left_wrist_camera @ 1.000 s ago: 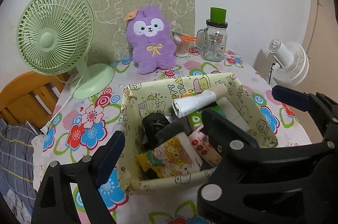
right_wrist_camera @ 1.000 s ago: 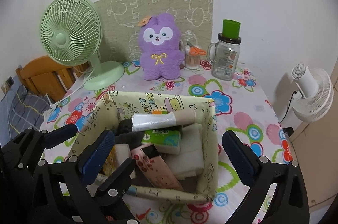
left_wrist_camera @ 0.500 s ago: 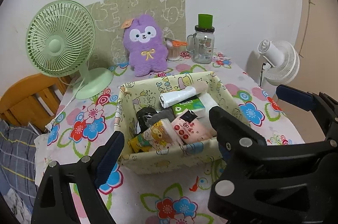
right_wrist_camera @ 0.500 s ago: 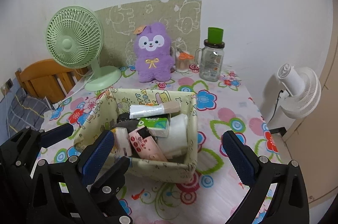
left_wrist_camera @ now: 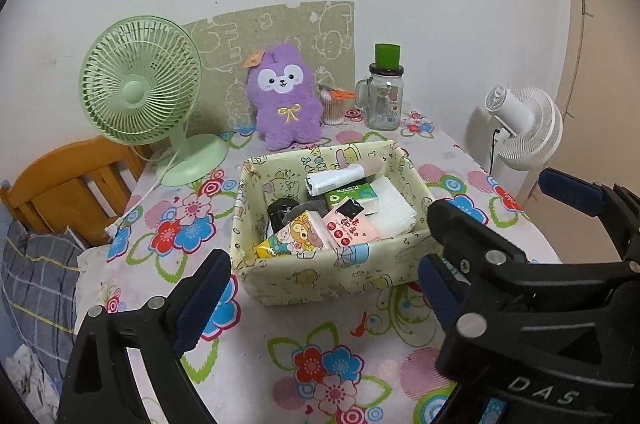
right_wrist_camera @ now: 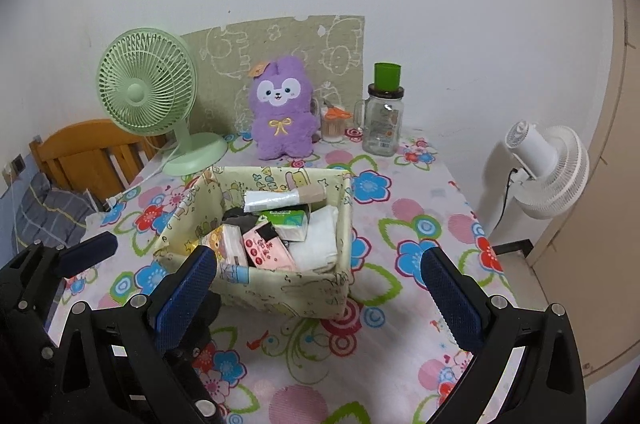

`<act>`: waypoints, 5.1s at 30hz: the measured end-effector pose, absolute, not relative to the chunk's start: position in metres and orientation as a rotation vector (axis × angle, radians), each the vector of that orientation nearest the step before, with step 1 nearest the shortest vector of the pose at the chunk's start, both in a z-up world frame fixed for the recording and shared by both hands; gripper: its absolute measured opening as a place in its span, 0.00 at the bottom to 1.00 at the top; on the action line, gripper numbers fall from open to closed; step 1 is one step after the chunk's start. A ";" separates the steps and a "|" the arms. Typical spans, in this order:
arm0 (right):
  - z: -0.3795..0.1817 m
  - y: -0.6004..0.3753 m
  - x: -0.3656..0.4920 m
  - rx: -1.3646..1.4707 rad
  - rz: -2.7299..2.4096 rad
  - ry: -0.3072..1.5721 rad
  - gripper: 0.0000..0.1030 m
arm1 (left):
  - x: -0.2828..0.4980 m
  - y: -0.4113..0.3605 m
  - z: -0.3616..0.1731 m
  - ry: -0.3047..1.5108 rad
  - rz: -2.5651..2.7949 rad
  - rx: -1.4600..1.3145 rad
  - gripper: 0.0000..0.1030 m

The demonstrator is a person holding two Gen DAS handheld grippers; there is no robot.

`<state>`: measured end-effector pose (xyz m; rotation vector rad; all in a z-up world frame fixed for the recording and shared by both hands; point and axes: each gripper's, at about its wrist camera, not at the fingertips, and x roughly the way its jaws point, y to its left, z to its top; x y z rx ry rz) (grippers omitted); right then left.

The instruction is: Organize soft objects

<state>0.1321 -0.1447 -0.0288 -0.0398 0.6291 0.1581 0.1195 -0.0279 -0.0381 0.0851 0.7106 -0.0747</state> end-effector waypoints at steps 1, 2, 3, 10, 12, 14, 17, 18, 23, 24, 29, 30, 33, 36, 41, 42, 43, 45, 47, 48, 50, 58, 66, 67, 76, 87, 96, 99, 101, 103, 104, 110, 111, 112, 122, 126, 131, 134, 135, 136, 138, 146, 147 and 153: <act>-0.028 -0.145 0.129 -0.043 0.156 0.621 1.00 | 0.117 -0.028 -0.037 0.707 -0.076 0.084 0.94; -0.027 -0.146 0.126 -0.045 0.154 0.617 1.00 | 0.113 -0.028 -0.036 0.706 -0.076 0.082 0.94; -0.026 -0.147 0.123 -0.045 0.155 0.614 1.00 | 0.110 -0.027 -0.036 0.705 -0.077 0.080 0.94; -0.021 -0.153 0.105 -0.037 0.156 0.607 1.00 | 0.091 -0.025 -0.028 0.682 -0.066 0.074 0.97; -0.019 -0.154 0.101 -0.040 0.145 0.603 1.00 | 0.085 -0.024 -0.026 0.673 -0.053 0.071 0.99; -0.017 -0.156 0.096 -0.042 0.137 0.604 1.00 | 0.080 -0.021 -0.025 0.665 -0.041 0.063 0.99; -0.013 -0.160 0.090 -0.032 0.135 0.593 1.00 | 0.074 -0.020 -0.021 0.653 -0.032 0.053 1.00; -0.012 -0.161 0.088 -0.032 0.132 0.589 1.00 | 0.072 -0.020 -0.019 0.648 -0.032 0.053 1.00; -0.006 -0.168 0.077 -0.041 0.107 0.570 1.00 | 0.062 -0.019 -0.014 0.646 -0.031 0.054 1.00; -0.005 -0.169 0.075 -0.040 0.105 0.568 1.00 | 0.059 -0.019 -0.013 0.639 -0.030 0.056 1.00; -0.002 -0.180 0.067 -0.025 0.101 0.562 1.00 | 0.047 -0.019 -0.005 0.606 -0.013 0.068 1.00; -0.001 -0.182 0.065 -0.020 0.101 0.561 1.00 | 0.045 -0.019 -0.004 0.602 -0.009 0.067 1.00; 0.001 -0.188 0.059 -0.005 0.102 0.561 1.00 | 0.040 -0.018 -0.001 0.597 0.003 0.061 1.00; 0.003 -0.193 0.052 0.017 0.094 0.564 1.00 | 0.034 -0.018 0.002 0.582 0.031 0.064 1.00; 0.005 -0.194 0.041 -0.004 0.099 0.554 1.00 | 0.023 -0.011 0.004 0.566 0.039 0.036 1.00; 0.005 -0.193 0.040 -0.007 0.104 0.552 1.00 | 0.022 -0.011 0.003 0.569 0.039 0.034 1.00; 0.005 -0.192 0.039 -0.011 0.107 0.552 1.00 | 0.021 -0.011 0.003 0.571 0.037 0.033 1.00; 0.004 -0.191 0.036 -0.013 0.112 0.549 1.00 | 0.019 -0.010 0.005 0.570 0.028 0.026 1.00; 0.003 -0.191 0.033 -0.010 0.115 0.549 1.00 | 0.016 -0.010 0.006 0.565 0.021 0.021 1.00; 0.003 -0.191 0.032 -0.009 0.114 0.549 1.00 | 0.015 -0.011 0.006 0.564 0.019 0.023 1.00; 0.002 -0.191 0.031 -0.008 0.110 0.549 1.00 | 0.014 -0.011 0.006 0.565 0.014 0.028 1.00; 0.003 -0.189 0.028 -0.018 0.115 0.538 1.00 | 0.011 -0.009 0.008 0.550 0.021 0.015 1.00; 0.006 -0.184 0.032 -0.014 0.128 0.539 1.00 | 0.012 -0.002 0.009 0.543 0.011 0.001 1.00; 0.006 -0.184 0.032 -0.012 0.129 0.539 1.00 | 0.013 -0.001 0.009 0.542 0.007 0.001 1.00; 0.005 -0.182 0.033 -0.011 0.133 0.536 1.00 | 0.014 0.000 0.008 0.540 0.009 -0.003 1.00; 0.005 -0.180 0.036 -0.010 0.135 0.544 1.00 | 0.015 0.000 0.008 0.545 0.007 -0.003 1.00; 0.003 -0.179 0.035 -0.016 0.139 0.539 1.00 | 0.015 0.000 0.007 0.545 0.005 -0.009 1.00; 0.003 -0.177 0.035 -0.017 0.140 0.538 1.00 | 0.015 0.001 0.007 0.545 0.003 -0.010 1.00; 0.003 -0.177 0.035 -0.017 0.140 0.538 1.00 | 0.015 0.002 0.007 0.546 0.003 -0.008 1.00; 0.003 -0.177 0.036 -0.017 0.141 0.541 1.00 | 0.015 0.001 0.007 0.547 0.002 -0.009 1.00; 0.003 -0.177 0.036 -0.018 0.141 0.542 1.00 | 0.016 0.002 0.006 0.548 0.002 -0.011 1.00; 0.003 -0.176 0.036 -0.024 0.138 0.540 1.00 | 0.017 0.002 0.005 0.551 -0.003 -0.020 1.00; 0.003 -0.176 0.036 -0.024 0.138 0.540 1.00 | 0.017 0.002 0.005 0.550 -0.002 -0.019 1.00; 0.003 -0.176 0.036 -0.024 0.138 0.540 1.00 | 0.017 0.002 0.005 0.551 -0.002 -0.020 1.00; 0.002 -0.176 0.036 -0.020 0.138 0.541 1.00 | 0.018 0.003 0.004 0.556 -0.004 -0.027 1.00; 0.002 -0.179 0.035 -0.012 0.141 0.538 1.00 | 0.020 0.001 0.003 0.567 -0.005 -0.037 1.00; 0.004 -0.180 0.035 -0.016 0.137 0.529 1.00 | 0.021 0.000 0.002 0.568 -0.005 -0.035 1.00; 0.004 -0.180 0.035 -0.015 0.139 0.531 1.00 | 0.021 0.000 0.002 0.567 -0.003 -0.037 1.00; 0.004 -0.180 0.035 -0.015 0.138 0.528 1.00 | 0.021 -0.001 0.002 0.568 -0.001 -0.037 1.00; 0.004 -0.180 0.035 -0.014 0.138 0.526 1.00 | 0.021 0.000 0.002 0.569 0.000 -0.037 1.00; 0.005 -0.181 0.034 -0.014 0.141 0.522 1.00 | 0.022 -0.001 0.001 0.570 0.005 -0.039 1.00; 0.005 -0.184 0.033 -0.007 0.147 0.519 1.00 | 0.021 0.001 0.002 0.569 0.006 -0.038 1.00; 0.005 -0.183 0.033 -0.008 0.147 0.520 1.00 | 0.021 0.000 0.002 0.569 0.006 -0.037 1.00; 0.005 -0.186 0.033 0.002 0.156 0.515 1.00 | 0.021 0.000 0.002 0.571 0.011 -0.037 1.00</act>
